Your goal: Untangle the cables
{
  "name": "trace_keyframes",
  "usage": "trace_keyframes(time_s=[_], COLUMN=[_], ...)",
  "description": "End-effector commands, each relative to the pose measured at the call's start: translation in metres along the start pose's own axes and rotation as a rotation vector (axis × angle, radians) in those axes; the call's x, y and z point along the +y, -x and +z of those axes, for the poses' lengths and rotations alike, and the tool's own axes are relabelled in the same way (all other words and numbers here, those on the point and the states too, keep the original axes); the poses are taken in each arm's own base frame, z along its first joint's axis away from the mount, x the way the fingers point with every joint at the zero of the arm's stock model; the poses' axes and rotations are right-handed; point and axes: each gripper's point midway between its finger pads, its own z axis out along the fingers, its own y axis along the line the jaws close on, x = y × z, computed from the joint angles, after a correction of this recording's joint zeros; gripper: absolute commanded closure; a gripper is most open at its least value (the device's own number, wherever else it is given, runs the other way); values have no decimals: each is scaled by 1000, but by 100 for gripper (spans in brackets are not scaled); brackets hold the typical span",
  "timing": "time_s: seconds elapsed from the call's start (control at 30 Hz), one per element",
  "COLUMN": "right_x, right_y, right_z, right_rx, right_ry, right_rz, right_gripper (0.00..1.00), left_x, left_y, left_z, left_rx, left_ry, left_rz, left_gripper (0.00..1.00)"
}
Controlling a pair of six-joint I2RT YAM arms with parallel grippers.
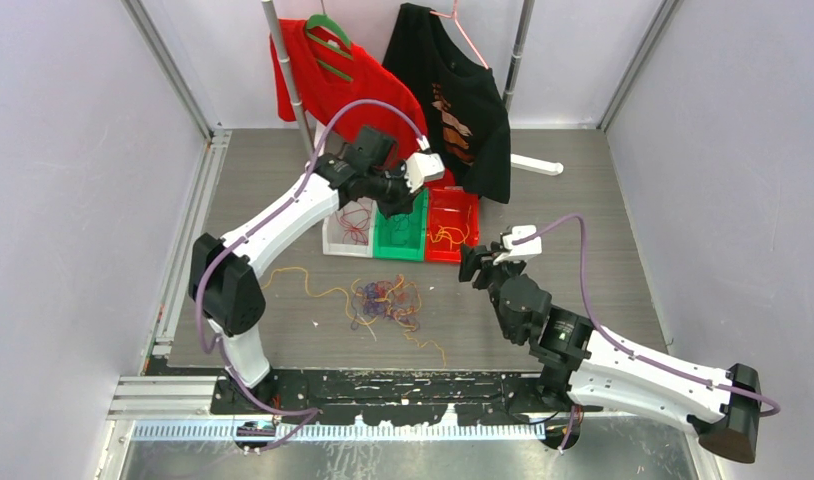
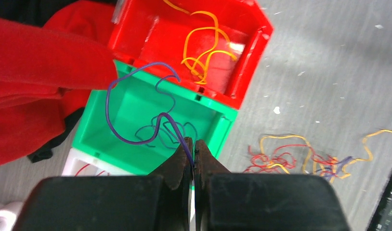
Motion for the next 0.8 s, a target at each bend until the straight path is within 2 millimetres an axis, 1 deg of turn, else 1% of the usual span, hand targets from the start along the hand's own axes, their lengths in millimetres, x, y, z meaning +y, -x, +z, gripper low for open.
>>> trace_keyframes(time_s=[0.0,0.07,0.17,0.37,0.47,0.53,0.67,0.77], right_x=[-7,-7,-4,2,2,2,0,0], right_y=[7,7,7,8,8,8,9,10], right_z=[-2,-2,-1,3,3,3,3,4], right_rx=[-18,-18,-15,-2,0,0,3,5], right_ry=[-29,-28,-21,-12,-15,-19,-26,-29], right_rz=[8,6,3,-9,-13,-15,-21,-28], right_gripper=[35,35,35,35,35,35,36,36], left_x=[41,57,65,65,66,63,59,57], left_y=[8,-6,-20,-43,-56,-64,-69,-70], left_z=[-3,-2,-1,6,13,19,31,39], left_rx=[12,76,118,157,198,218,226,232], left_ry=[170,252,288,305,311,292,258,230], left_rz=[60,20,-40,-66,-81,-91,-136,-152], left_gripper=[100,100,100,100,100,100,99,93])
